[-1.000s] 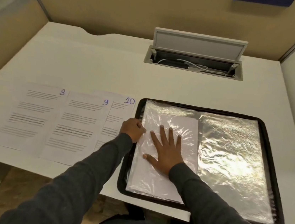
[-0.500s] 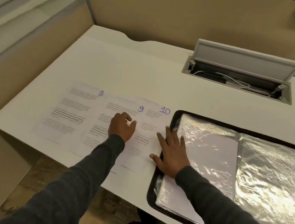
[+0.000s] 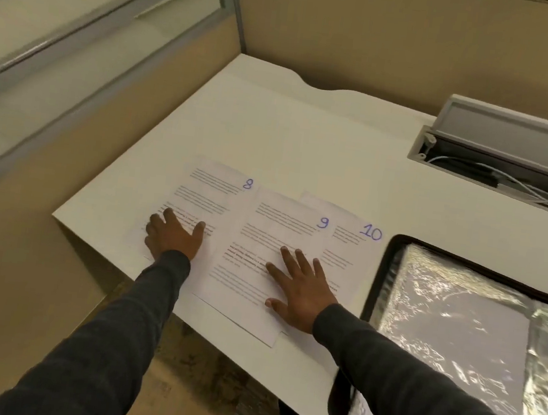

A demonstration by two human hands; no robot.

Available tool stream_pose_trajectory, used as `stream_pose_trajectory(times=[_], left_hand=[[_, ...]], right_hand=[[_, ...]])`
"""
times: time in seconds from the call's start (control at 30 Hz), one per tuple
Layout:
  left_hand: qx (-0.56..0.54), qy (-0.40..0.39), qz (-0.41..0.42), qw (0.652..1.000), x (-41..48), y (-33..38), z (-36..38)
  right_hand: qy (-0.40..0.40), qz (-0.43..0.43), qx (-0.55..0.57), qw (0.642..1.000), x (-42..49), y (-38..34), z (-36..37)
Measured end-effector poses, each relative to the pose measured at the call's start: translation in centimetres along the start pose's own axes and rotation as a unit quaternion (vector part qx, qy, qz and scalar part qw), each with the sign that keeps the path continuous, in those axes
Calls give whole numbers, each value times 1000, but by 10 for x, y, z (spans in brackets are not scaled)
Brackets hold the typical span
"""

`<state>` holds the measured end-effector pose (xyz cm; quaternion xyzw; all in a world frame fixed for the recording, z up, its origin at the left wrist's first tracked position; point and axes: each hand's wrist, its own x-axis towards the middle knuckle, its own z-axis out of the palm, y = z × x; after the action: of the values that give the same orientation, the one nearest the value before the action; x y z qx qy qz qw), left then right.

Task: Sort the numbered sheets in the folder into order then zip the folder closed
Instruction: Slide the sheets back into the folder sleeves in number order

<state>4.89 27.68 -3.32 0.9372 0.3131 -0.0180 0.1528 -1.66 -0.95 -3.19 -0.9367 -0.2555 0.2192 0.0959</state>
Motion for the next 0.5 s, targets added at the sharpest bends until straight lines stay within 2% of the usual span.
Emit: stream_pose_trajectory(times=[0.17,0.4,0.5], left_hand=[[6,-49,-86,995,24,-35,-7],[17,-48,-77,996,32,-33,-14],[-9,-80,-102,991,40,-23,-23]], right_hand=[[-21,17,-11,1000,12,-3,0],[-24,24,-18,999,17,-1,0],[-27,27,-15,999,17,-3,0]])
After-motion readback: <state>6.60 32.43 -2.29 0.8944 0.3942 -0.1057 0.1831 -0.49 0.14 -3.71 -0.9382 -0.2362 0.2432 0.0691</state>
